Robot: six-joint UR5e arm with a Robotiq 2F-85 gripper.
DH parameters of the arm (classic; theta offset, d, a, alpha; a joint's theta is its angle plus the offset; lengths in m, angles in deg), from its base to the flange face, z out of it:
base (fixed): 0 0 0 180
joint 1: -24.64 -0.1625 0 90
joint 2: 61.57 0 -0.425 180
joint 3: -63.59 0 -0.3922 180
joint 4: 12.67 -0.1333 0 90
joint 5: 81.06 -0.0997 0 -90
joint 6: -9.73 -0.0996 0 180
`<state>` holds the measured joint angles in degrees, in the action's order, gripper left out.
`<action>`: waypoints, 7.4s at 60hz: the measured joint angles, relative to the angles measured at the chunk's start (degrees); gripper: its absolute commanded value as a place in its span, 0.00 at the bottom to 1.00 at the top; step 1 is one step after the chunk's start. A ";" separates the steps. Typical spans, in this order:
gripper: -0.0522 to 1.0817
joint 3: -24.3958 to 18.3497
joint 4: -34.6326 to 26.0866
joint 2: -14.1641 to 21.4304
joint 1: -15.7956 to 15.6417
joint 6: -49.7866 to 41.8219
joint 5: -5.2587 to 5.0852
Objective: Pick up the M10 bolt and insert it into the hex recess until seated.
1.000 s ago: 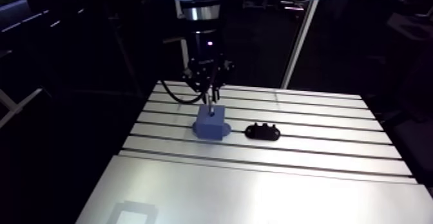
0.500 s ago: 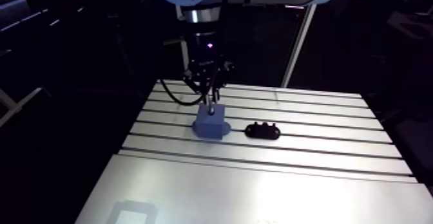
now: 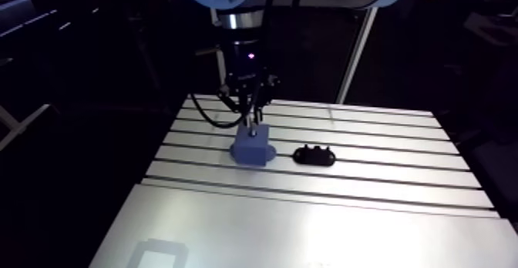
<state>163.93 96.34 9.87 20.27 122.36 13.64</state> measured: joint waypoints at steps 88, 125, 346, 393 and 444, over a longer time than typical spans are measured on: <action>0.74 0.22 0.11 0.04 0.07 -0.08 -0.05; 0.74 0.33 1.10 -0.16 0.06 -0.04 -0.08; 0.05 1.65 1.75 -0.07 0.31 0.27 0.09; 0.14 4.18 8.48 1.75 -0.08 -6.64 0.20; 0.40 5.20 8.81 1.81 2.02 -15.50 -3.17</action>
<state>169.13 105.15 11.68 22.28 106.86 10.46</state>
